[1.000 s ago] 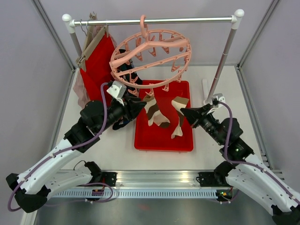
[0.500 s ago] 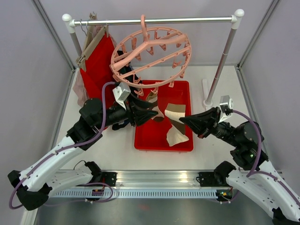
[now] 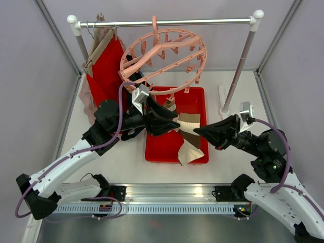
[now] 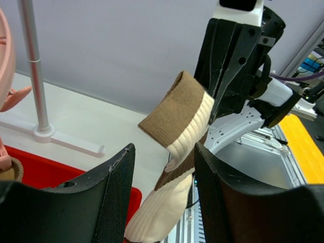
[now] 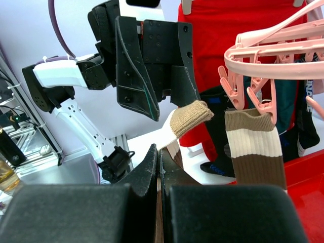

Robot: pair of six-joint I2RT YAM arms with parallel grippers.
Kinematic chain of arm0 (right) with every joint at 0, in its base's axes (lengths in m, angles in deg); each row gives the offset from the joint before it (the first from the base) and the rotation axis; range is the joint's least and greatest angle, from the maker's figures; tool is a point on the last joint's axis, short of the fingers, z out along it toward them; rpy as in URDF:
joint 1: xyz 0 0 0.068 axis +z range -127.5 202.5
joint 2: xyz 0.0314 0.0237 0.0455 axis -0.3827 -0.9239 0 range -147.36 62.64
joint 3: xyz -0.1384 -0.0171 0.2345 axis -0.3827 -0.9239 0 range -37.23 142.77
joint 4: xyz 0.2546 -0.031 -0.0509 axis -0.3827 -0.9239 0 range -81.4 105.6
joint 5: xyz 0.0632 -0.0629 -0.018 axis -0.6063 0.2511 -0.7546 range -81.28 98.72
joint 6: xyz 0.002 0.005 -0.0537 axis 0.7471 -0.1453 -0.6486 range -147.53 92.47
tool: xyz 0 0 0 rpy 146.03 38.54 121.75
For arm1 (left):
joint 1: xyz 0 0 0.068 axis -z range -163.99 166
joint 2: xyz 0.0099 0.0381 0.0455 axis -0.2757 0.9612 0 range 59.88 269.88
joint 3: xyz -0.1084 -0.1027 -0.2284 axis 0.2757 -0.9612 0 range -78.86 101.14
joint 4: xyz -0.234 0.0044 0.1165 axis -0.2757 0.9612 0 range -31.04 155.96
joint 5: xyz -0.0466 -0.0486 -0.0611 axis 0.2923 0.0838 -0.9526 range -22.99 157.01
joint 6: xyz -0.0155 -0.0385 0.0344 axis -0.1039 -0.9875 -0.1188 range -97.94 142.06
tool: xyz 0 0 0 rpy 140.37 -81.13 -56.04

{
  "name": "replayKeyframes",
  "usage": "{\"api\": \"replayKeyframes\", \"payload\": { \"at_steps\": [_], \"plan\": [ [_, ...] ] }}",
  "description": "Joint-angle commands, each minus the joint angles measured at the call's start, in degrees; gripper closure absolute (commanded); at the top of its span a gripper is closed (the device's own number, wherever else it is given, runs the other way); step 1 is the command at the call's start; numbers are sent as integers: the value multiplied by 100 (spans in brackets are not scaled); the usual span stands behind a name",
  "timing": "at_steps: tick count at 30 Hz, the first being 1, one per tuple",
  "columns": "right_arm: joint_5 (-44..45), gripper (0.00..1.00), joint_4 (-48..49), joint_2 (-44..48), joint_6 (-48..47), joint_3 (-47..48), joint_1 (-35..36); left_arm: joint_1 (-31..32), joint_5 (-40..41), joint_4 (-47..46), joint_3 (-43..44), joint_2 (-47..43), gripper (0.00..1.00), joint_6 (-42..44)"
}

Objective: Clip the socks to the hanger
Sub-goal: Pick up the sock from the bin.

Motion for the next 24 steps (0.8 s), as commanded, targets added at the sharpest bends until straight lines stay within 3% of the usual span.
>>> {"api": "replayKeyframes", "payload": {
  "at_steps": [1, 11, 15, 19, 24],
  "plan": [
    [-156, 100, 165, -84, -15, 184, 18, -25, -429, -602, 249, 87, 44, -432],
    [-7, 100, 6, -172, -147, 281, 18, -7, -702, -884, 328, 395, 45, -679],
    [37, 100, -99, -198, -217, 316, 18, 10, -693, -893, 337, 430, 50, -679],
    [125, 100, -196, -207, -296, 263, 18, 28, -676, -919, 354, 448, 64, -679],
    [520, 100, -538, -242, -472, 263, 18, 81, -658, -946, 328, 500, 91, -644]
  ]
}}
